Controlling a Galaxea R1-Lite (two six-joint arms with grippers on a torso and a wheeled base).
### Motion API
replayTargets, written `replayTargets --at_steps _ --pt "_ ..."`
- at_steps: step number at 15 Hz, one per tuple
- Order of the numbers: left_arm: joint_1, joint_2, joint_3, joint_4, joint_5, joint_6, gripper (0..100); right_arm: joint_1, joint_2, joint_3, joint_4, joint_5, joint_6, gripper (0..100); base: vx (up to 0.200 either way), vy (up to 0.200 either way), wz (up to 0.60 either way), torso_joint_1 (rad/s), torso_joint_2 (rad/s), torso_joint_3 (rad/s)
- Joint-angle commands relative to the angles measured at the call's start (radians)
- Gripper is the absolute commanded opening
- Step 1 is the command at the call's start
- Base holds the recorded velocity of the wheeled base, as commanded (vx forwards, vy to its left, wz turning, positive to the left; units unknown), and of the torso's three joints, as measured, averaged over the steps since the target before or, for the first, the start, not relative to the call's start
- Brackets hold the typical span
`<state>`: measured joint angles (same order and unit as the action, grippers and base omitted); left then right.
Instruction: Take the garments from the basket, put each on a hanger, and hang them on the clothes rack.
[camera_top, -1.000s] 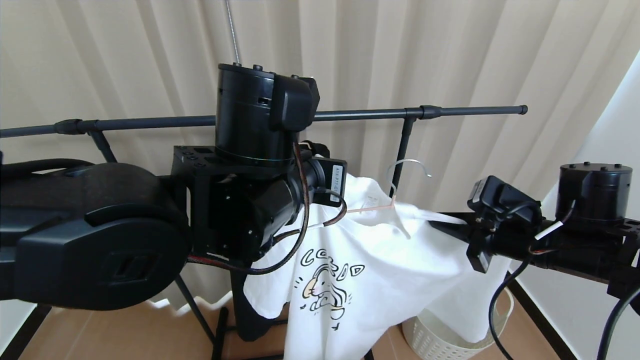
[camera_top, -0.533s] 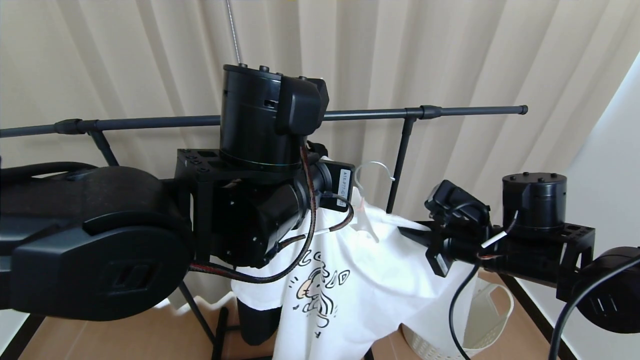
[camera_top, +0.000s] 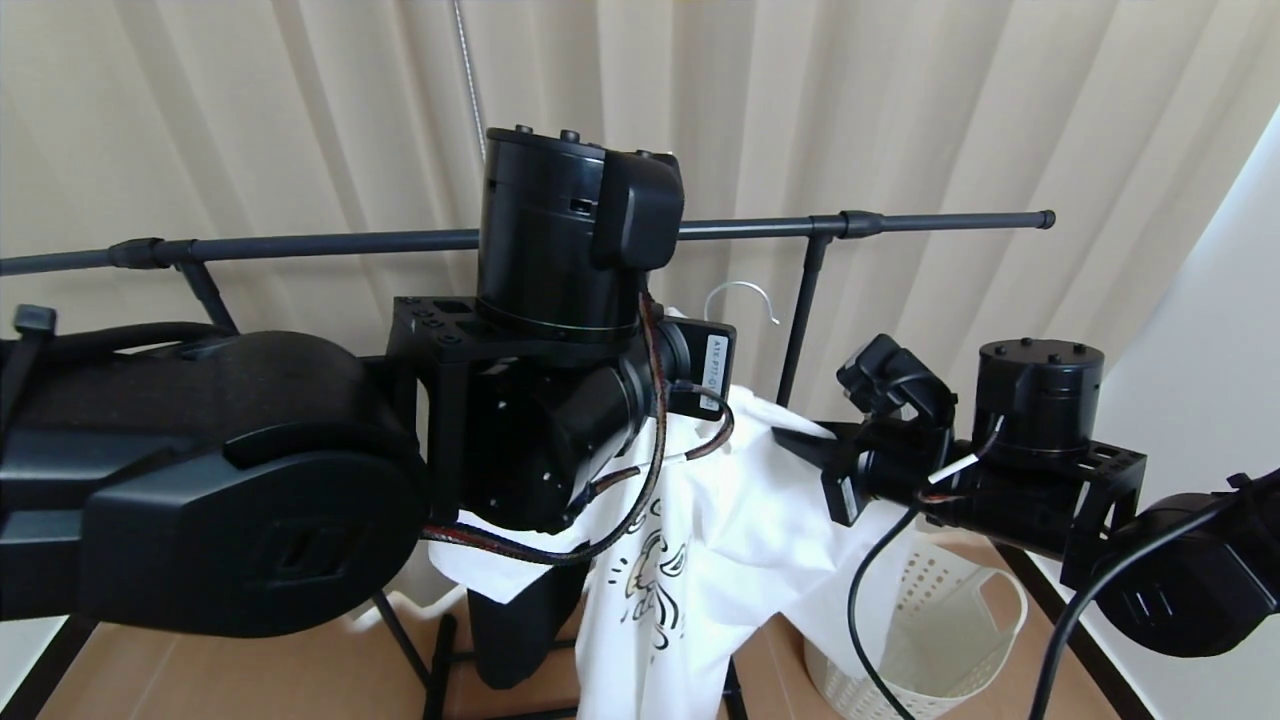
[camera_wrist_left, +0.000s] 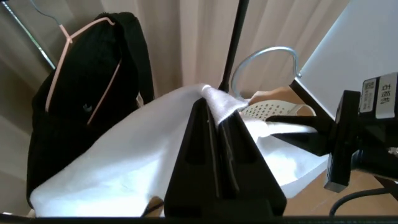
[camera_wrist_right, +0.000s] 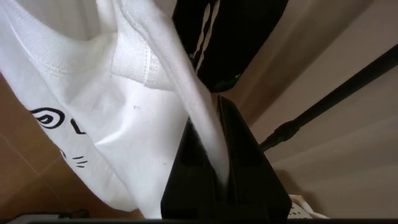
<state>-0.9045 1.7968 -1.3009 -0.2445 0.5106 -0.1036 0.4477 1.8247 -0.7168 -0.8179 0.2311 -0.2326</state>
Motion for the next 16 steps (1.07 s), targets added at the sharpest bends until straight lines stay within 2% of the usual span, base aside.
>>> replayTargets --at_steps 1,8,16 --pt "-0.002 0.012 -0.005 0.001 0.002 0.001 0 0.000 -0.002 -0.004 -0.006 0.001 0.009 0 0.000 0.000 0.00 0.000 0.00 0.000" --pt "0.001 0.007 0.000 0.001 0.005 0.004 0 0.000 -0.008 -0.059 -0.014 -0.003 0.131 0 0.000 0.000 0.00 0.000 0.00 0.000" --pt "-0.030 0.024 -0.005 0.001 0.005 0.004 0 0.013 -0.015 -0.062 -0.012 -0.006 0.154 0 0.000 0.000 0.00 0.000 0.00 0.000"
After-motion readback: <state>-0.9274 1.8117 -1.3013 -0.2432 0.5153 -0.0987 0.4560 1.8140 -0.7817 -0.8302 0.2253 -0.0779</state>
